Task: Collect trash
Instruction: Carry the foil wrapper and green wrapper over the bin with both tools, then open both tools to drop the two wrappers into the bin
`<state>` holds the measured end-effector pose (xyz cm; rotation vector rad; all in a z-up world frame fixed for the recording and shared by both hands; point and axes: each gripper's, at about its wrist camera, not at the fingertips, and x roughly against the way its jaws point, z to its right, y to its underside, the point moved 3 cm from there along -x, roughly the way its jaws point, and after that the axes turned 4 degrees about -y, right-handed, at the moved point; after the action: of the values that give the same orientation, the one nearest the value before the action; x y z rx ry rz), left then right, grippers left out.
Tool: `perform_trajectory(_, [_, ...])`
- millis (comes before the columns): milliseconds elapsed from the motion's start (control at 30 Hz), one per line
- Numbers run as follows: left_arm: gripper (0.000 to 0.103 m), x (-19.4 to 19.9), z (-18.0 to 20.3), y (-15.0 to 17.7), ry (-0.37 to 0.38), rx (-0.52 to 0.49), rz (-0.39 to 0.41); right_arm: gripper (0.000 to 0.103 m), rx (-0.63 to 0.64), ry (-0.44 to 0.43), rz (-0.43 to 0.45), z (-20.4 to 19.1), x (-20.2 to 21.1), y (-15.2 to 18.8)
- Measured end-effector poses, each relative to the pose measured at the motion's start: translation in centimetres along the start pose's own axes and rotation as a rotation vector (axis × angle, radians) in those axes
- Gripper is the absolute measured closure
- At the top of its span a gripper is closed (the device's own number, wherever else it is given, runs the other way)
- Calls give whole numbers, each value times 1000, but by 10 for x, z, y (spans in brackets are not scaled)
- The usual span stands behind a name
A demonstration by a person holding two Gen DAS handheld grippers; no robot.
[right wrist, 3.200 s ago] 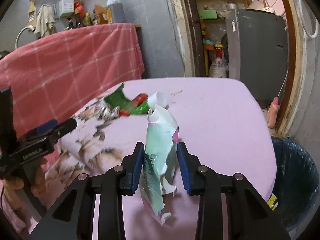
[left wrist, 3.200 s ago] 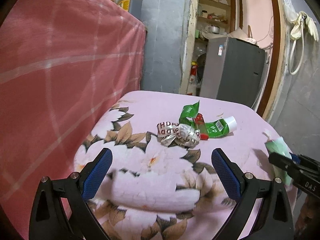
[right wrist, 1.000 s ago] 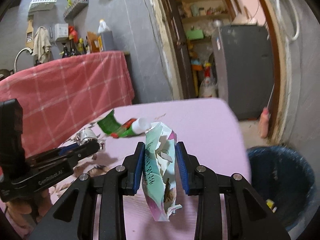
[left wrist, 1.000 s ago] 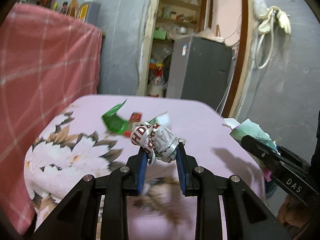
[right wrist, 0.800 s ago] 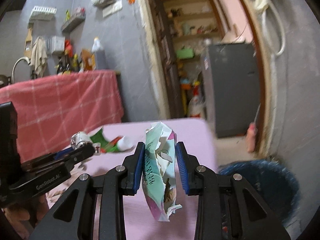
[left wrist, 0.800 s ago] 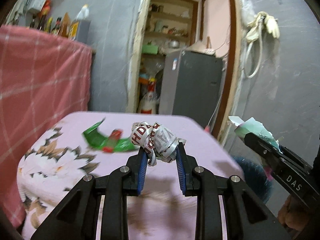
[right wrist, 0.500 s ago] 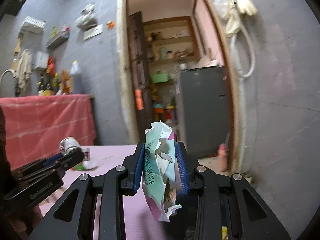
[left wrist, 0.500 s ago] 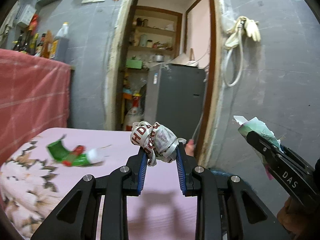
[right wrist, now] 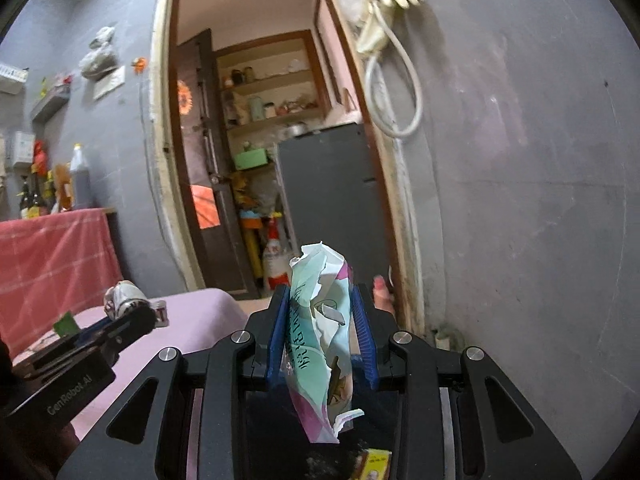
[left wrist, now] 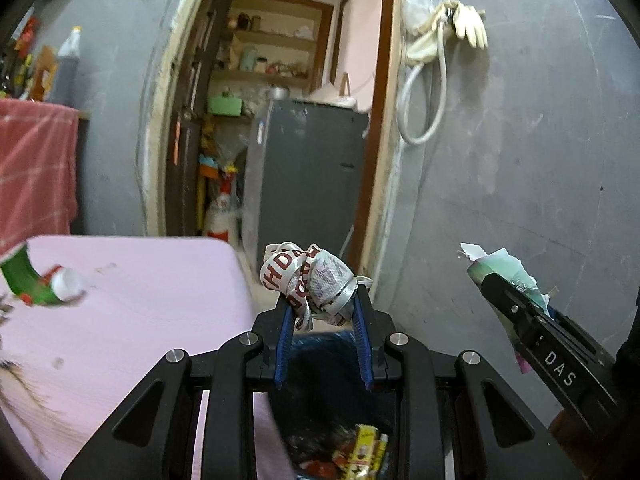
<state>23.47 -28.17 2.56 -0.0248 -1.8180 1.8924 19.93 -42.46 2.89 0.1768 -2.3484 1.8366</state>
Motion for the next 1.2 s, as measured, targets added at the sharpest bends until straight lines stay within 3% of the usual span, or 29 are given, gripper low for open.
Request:
perform_trajectory(367, [79, -53, 17, 31, 13, 2, -226, 73, -102, 20, -145, 33, -17, 31])
perform_trajectory(533, [77, -64, 17, 37, 24, 7, -274, 73, -127, 18, -185, 42, -18, 38])
perform_trajectory(867, [65, -55, 14, 37, 65, 19, -256, 66, -187, 11, -241, 47, -28, 42])
perform_trajectory(1133, [54, -42, 3, 20, 42, 48, -212, 61, -176, 9, -212, 42, -20, 30])
perform_trajectory(1200, [50, -40, 2, 16, 41, 51, -211, 53, -162, 12, -189, 39, -14, 23])
